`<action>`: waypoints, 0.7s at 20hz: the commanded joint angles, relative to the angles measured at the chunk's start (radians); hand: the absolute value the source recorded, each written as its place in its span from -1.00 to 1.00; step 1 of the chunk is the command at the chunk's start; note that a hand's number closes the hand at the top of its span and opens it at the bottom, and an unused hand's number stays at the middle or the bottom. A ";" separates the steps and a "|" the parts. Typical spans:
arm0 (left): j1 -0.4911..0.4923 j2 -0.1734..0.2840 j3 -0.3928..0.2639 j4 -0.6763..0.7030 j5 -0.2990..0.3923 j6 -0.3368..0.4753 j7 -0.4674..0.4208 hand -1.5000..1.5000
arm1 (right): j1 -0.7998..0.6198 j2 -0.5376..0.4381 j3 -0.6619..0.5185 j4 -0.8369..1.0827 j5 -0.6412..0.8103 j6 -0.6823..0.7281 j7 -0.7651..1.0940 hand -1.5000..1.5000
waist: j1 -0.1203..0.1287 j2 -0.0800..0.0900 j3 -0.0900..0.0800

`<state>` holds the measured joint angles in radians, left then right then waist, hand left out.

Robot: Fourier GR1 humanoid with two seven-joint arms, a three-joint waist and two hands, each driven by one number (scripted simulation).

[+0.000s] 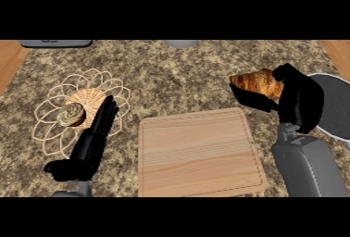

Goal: Pick the croissant from the cutting board and place it in the pan

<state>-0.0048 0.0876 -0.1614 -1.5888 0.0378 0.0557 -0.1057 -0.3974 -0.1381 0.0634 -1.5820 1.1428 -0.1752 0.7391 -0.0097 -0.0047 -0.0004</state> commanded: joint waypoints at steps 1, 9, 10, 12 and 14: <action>0.006 -0.020 -0.021 -0.035 -0.015 0.014 0.023 0.00 | 0.044 -0.025 -0.115 -0.041 -0.083 -0.066 -0.024 1.00 | 0.007 0.003 0.001; -0.066 -0.009 0.018 0.021 0.000 -0.019 0.026 0.00 | 0.002 -0.170 -0.341 0.254 -0.226 -0.259 -0.263 1.00 | 0.017 0.010 0.002; -0.039 -0.013 0.005 -0.029 -0.013 -0.004 0.054 0.00 | 0.027 -0.176 -0.341 0.232 -0.228 -0.256 -0.270 1.00 | 0.015 0.006 0.001; -0.049 -0.016 0.012 -0.001 -0.001 -0.014 0.034 0.00 | 0.061 -0.203 -0.343 0.310 -0.154 -0.355 -0.332 1.00 | 0.016 0.009 0.001; -0.043 -0.015 0.017 0.006 0.003 -0.021 0.030 0.00 | 0.046 -0.254 -0.387 0.401 -0.166 -0.391 -0.380 1.00 | 0.019 0.009 0.002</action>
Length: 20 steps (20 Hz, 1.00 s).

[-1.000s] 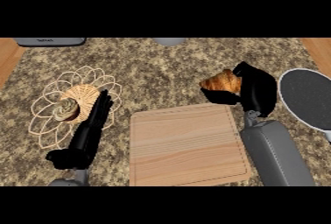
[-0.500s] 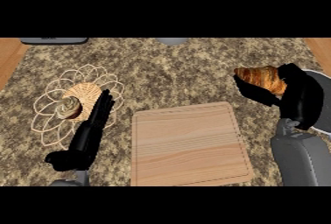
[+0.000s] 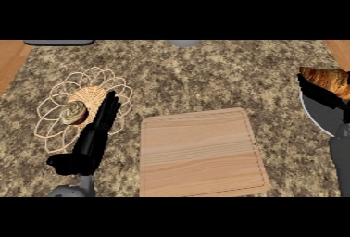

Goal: Pick the croissant from the cutting board and place it in the pan

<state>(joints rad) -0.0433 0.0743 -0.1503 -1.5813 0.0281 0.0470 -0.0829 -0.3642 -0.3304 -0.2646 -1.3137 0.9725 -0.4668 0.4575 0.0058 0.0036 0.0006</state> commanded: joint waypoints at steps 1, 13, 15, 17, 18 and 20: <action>0.014 0.005 0.012 0.006 0.015 -0.022 -0.027 0.00 | -0.041 -0.099 -0.097 0.210 -0.021 -0.118 -0.127 1.00 | 0.009 0.003 0.001; -0.028 -0.035 -0.036 -0.010 -0.029 0.004 0.039 0.00 | -0.219 -0.283 -0.338 0.751 -0.360 -0.307 -0.655 1.00 | 0.021 0.009 0.004; 0.004 0.013 0.018 -0.041 0.023 -0.044 0.010 0.00 | -0.229 -0.299 -0.356 0.838 -0.371 -0.325 -0.726 1.00 | 0.029 0.009 0.004; -0.044 -0.015 -0.010 -0.020 -0.004 -0.019 0.028 0.00 | -0.264 -0.359 -0.315 0.922 -0.319 -0.072 -0.490 -1.00 | 0.048 0.022 0.004; -0.021 -0.016 -0.024 -0.018 -0.015 -0.022 0.005 0.00 | -0.246 -0.362 -0.270 0.958 -0.276 -0.021 -0.477 -1.00 | 0.053 0.021 0.003; -0.018 -0.007 -0.022 -0.003 0.001 -0.050 -0.011 0.00 | -0.266 -0.346 -0.250 1.002 -0.271 0.041 -0.510 -1.00 | 0.060 0.024 0.005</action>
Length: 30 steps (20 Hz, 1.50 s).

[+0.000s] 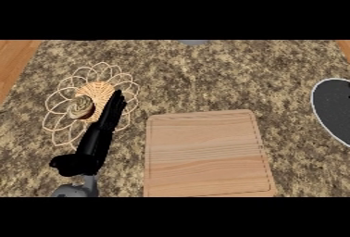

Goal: Pick the croissant from the cutting board and place it in the pan

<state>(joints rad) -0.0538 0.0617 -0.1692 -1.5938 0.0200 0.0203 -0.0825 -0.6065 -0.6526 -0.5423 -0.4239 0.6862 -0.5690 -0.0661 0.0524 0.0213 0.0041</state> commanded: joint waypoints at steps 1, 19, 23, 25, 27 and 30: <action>-0.014 -0.023 -0.015 0.020 -0.015 0.013 -0.019 0.00 | -0.058 -0.011 0.022 0.130 0.003 0.174 0.015 -1.00 | 0.020 0.009 0.002; -0.001 -0.010 0.026 0.061 -0.011 0.010 -0.043 0.00 | -0.072 -0.084 -0.308 0.170 -0.367 0.335 -0.377 -1.00 | -0.028 -0.008 0.000; 0.026 -0.026 -0.007 0.008 -0.040 0.036 -0.018 0.00 | 0.038 -0.107 -0.367 0.174 -0.455 0.529 -0.483 -1.00 | -0.048 -0.017 -0.001; -0.004 0.008 0.057 0.088 -0.003 -0.003 -0.068 0.00 | 0.027 -0.133 -0.349 0.181 -0.459 0.626 -0.460 -1.00 | -0.050 -0.015 -0.002; 0.007 -0.035 -0.006 -0.002 -0.035 0.041 0.028 0.00 | 0.100 -0.111 -0.361 0.181 -0.489 0.699 -0.533 -1.00 | -0.050 -0.019 -0.002; 0.078 0.001 0.021 -0.052 -0.007 0.003 -0.012 0.00 | 0.125 -0.139 -0.318 0.149 -0.489 0.767 -0.532 -1.00 | -0.045 -0.021 -0.003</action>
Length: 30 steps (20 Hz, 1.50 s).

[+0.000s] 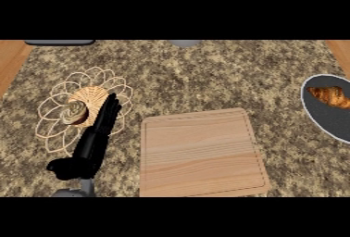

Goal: Pick the croissant from the cutting board and place it in the pan

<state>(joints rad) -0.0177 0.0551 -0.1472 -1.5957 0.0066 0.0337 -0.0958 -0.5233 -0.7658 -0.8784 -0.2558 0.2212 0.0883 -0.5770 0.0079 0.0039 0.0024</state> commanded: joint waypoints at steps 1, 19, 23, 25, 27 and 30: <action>0.019 0.010 0.019 0.007 0.024 -0.027 -0.018 0.00 | 0.108 0.005 0.001 -0.011 -0.043 0.134 -0.108 -1.00 | -0.005 -0.002 -0.001; 0.051 -0.021 0.013 -0.006 -0.029 -0.023 -0.037 0.00 | 0.340 0.159 0.186 -0.349 -0.169 0.043 -0.073 -1.00 | -0.007 -0.004 -0.003; -0.032 -0.053 -0.008 0.033 -0.034 0.012 0.015 0.00 | 0.411 0.130 0.186 -0.425 -0.202 0.067 0.003 -1.00 | -0.011 -0.005 -0.003; -0.003 -0.052 0.006 0.048 -0.062 0.007 -0.054 0.00 | 0.360 0.106 0.207 -0.402 -0.217 0.061 0.018 -1.00 | -0.007 -0.004 -0.002; 0.086 0.003 0.024 -0.061 -0.006 -0.061 -0.015 0.00 | 0.392 0.151 0.228 -0.464 -0.202 0.014 0.027 -1.00 | -0.005 -0.005 -0.003; -0.031 -0.025 0.034 0.006 -0.036 -0.023 0.027 0.00 | 0.436 0.121 0.212 -0.518 -0.225 0.015 0.031 -1.00 | -0.010 -0.005 -0.003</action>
<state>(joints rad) -0.0160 0.0281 -0.1198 -1.5809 -0.0259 0.0123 -0.1101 -0.1163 -0.6279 -0.6647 -0.7224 0.0134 0.1207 -0.5634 -0.0010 -0.0005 0.0000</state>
